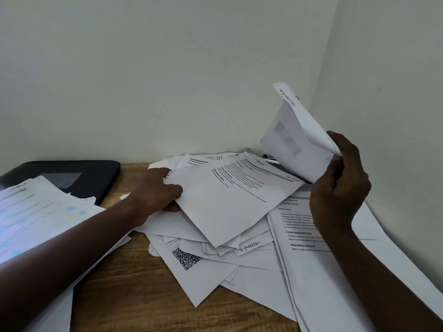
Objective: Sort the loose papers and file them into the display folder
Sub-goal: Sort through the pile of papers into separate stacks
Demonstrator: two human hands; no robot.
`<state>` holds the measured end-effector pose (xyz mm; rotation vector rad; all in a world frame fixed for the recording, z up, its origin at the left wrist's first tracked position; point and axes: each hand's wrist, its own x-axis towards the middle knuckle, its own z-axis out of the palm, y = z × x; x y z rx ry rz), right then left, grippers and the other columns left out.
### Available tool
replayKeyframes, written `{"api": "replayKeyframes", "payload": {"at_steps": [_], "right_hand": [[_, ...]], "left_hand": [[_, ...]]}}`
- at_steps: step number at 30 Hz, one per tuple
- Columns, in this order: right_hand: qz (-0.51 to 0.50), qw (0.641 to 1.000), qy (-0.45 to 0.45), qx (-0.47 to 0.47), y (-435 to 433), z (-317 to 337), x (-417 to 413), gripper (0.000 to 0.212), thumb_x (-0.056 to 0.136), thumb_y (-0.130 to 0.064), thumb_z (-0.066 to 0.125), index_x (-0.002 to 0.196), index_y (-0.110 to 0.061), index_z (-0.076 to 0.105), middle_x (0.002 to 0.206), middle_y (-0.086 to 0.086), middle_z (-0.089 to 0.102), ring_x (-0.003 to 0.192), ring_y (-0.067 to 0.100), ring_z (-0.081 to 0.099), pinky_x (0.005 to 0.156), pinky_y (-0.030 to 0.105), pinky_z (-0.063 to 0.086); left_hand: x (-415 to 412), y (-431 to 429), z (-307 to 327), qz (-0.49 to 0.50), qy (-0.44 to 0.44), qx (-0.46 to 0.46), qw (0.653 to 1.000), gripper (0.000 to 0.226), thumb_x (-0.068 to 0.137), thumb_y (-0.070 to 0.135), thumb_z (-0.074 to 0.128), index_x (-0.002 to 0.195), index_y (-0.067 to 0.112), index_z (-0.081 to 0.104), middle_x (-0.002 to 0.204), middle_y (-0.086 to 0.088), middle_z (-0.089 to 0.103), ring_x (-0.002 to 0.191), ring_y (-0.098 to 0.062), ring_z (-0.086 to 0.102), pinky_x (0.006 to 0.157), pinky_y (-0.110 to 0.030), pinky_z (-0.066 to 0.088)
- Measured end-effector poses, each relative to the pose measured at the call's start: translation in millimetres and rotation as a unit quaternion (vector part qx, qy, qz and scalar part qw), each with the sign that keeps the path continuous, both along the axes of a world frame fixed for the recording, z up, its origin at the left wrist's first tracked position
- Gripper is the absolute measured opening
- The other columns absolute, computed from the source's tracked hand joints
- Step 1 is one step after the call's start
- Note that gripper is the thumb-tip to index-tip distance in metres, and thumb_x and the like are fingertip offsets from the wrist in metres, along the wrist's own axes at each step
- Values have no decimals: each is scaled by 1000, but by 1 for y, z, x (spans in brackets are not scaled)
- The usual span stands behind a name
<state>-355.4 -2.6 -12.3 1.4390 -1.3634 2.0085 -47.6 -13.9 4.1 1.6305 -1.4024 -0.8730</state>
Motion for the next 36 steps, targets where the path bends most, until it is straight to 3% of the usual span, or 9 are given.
{"api": "replayKeyframes", "payload": {"at_steps": [8, 12, 17, 21, 24, 26, 28, 31, 36], "right_hand": [[2, 1000, -1, 12, -2, -1, -3, 48, 96, 1, 40, 131, -20, 65, 104, -1, 72, 70, 22, 55, 70, 35, 45], [78, 992, 63, 81, 3, -1, 2, 30, 104, -25, 49, 131, -21, 62, 99, -3, 73, 84, 17, 67, 75, 37, 53], [293, 897, 231, 238, 15, -6, 24, 59, 96, -63, 50, 141, -24, 57, 133, -14, 65, 128, 4, 57, 109, 38, 44], [307, 818, 369, 317, 23, -11, 43, 90, 75, -85, 61, 151, -41, 41, 153, -26, 42, 142, -5, 36, 119, 30, 30], [269, 809, 401, 336, 20, -21, 47, 96, 77, -75, 71, 157, -45, 26, 158, -26, 34, 139, -7, 33, 117, 26, 28], [231, 835, 386, 318, 16, -26, 44, 78, 91, -56, 67, 157, -43, 27, 153, -20, 45, 133, 6, 48, 111, 35, 40], [191, 866, 362, 287, 12, -26, 42, 59, 97, -40, 56, 153, -38, 37, 130, -15, 67, 112, 21, 66, 93, 43, 53], [174, 906, 285, 260, 9, -22, 39, 51, 94, -31, 47, 145, -35, 49, 101, -3, 77, 92, 30, 71, 83, 43, 55], [165, 941, 195, 224, 7, -22, 39, 40, 95, -15, 56, 133, -26, 62, 107, 0, 77, 90, 27, 72, 85, 40, 55]], "left_hand": [[-4, 7, 1, 3, 2, -9, 1000, 8, 88, -6, 61, 95, -2, 63, 73, -15, 67, 39, -9, 62, 38, -13, 42], [-7, 8, 1, 9, 97, 2, 995, 16, 89, -9, 63, 103, -2, 65, 90, -20, 69, 55, -14, 67, 49, -20, 54], [-17, 4, 2, -112, 232, 44, 965, 30, 95, -12, 58, 121, 2, 64, 105, -19, 68, 76, -24, 72, 72, -37, 64], [-20, 5, 8, -221, 284, 78, 930, 44, 93, -7, 60, 137, -2, 56, 119, -21, 64, 109, -37, 60, 95, -46, 60], [-10, 5, 13, -290, 302, 82, 904, 62, 84, -2, 58, 145, 2, 51, 129, -18, 62, 117, -38, 58, 103, -47, 55], [-1, 6, 17, -289, 247, 65, 923, 59, 87, 5, 64, 144, 12, 54, 132, -11, 68, 120, -33, 66, 104, -46, 54], [9, 5, 17, -237, 63, 4, 969, 50, 94, 19, 73, 141, 24, 57, 125, -4, 73, 119, -22, 68, 98, -36, 54], [27, -2, 9, -142, -183, -50, 971, 51, 92, 45, 73, 139, 32, 57, 130, 6, 64, 119, -12, 62, 97, -32, 52], [38, 6, -10, -61, -242, -168, 954, 58, 95, 65, 55, 140, 30, 55, 145, 5, 54, 127, -11, 50, 106, -38, 42]]}}
